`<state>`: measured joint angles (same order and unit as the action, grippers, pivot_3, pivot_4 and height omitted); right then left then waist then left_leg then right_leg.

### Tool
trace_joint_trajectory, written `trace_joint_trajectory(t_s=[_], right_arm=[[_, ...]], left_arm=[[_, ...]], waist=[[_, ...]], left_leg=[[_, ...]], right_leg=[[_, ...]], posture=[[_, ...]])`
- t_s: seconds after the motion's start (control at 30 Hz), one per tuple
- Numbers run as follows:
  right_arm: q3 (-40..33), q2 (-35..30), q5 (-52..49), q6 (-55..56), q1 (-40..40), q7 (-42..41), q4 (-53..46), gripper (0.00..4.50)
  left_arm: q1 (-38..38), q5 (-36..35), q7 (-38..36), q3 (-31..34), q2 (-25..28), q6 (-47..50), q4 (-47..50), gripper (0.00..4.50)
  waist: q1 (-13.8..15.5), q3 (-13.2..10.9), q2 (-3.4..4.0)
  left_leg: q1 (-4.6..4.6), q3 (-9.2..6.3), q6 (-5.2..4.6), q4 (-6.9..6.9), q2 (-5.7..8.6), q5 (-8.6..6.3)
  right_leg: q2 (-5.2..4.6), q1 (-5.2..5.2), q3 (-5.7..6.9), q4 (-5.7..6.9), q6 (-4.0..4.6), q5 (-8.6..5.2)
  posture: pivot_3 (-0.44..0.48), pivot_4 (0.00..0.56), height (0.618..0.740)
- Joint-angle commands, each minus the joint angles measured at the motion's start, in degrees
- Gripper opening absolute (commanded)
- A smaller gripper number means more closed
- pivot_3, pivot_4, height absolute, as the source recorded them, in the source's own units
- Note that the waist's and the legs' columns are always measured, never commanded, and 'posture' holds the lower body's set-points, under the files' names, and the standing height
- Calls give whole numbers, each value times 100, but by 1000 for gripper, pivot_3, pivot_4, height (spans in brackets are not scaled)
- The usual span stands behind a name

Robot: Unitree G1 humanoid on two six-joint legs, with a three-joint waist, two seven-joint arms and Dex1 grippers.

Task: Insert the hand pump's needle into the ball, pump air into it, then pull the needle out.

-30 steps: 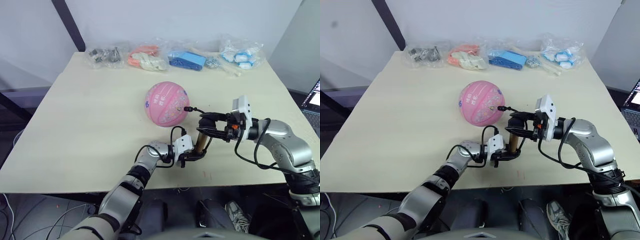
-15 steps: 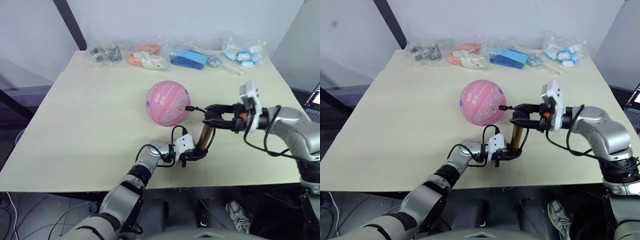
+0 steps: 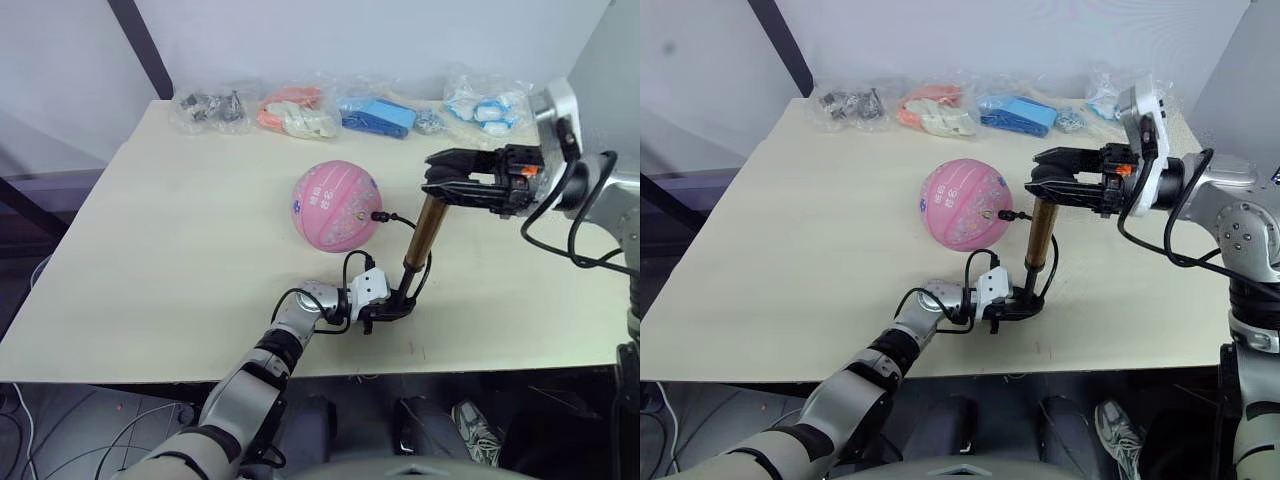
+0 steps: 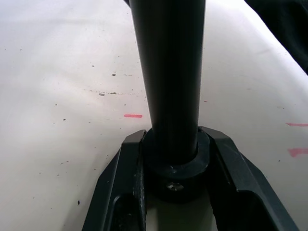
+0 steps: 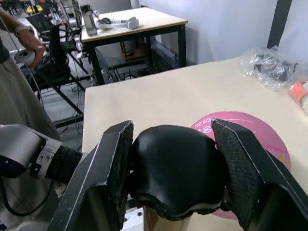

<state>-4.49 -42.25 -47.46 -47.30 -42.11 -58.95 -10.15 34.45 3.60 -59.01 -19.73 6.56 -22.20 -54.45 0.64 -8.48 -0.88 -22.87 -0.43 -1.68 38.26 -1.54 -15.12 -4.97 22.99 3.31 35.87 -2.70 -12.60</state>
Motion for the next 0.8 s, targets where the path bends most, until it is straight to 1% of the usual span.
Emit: trace_joint_trajectory(t_s=[0.03, 0.17, 0.23, 0.3, 0.37, 0.47, 0.57, 0.7, 0.8], right_arm=[[-120, -46, 253, 316, 239, 91, -157, 2092], [298, 197, 752, 935, 829, 104, -256, 2092], [371, 409, 929, 1212, 996, 226, -182, 2092], [648, 654, 1209, 1561, 1428, 300, -244, 2092], [834, 770, 1376, 1749, 1672, 280, -261, 2092], [986, 959, 1414, 1804, 1908, 290, -197, 2092], [1212, 1093, 1660, 2003, 2104, 253, 19, 2092], [1415, 1155, 2023, 2309, 2296, 198, 311, 2092], [1418, 1185, 2067, 2336, 2327, 188, 404, 2092]], left_arm=[[-328, 350, 16, -158, 219, 298, -530, 1122], [-312, 352, 26, -156, 216, 292, -556, 1122], [-302, 346, 36, -146, 219, 292, -573, 1122], [-336, 345, 41, -149, 229, 281, -566, 1122], [-343, 347, 45, -149, 236, 279, -570, 1122], [-336, 346, 47, -145, 240, 285, -575, 1122], [-311, 351, 57, -144, 236, 285, -598, 1122], [-311, 362, 63, -157, 232, 263, -600, 1122], [-311, 362, 69, -155, 230, 260, -607, 1122]], waist=[[0, 2, -3], [-7, 6, -6], [-15, 7, -6], [-14, 17, -17], [-18, 21, -18], [-32, 26, -18], [-40, 33, -18], [-47, 42, -14], [-54, 51, -14]], left_leg=[[1, -1, 0, 0, 0, 0], [6, -1, 0, 0, -2, 0], [9, 1, 0, 1, -2, 0], [12, 1, 0, 3, -3, 0], [17, -5, 0, 3, -7, 0], [22, 0, 0, 3, -7, 0], [26, -2, 0, 3, -8, 0], [27, -2, 0, 2, -8, 0], [29, -1, 0, 2, -8, 0]], right_leg=[[0, -1, 0, 0, 0, 0], [3, -4, 0, 0, -28, 6], [4, -5, -1, 1, -31, 5], [5, -7, -1, 2, -32, 4], [9, -12, 2, 2, -32, 4], [9, -17, -1, 1, -32, 3], [9, -20, 0, 2, -21, -2], [10, -20, 0, 2, -12, -8], [9, -22, -1, 2, -12, -8]], posture=[[0, 150, 740], [0, 150, 740], [0, 150, 740], [0, 150, 740], [0, 150, 740], [0, 150, 740], [0, 150, 740], [0, 150, 740], [0, 150, 740]])
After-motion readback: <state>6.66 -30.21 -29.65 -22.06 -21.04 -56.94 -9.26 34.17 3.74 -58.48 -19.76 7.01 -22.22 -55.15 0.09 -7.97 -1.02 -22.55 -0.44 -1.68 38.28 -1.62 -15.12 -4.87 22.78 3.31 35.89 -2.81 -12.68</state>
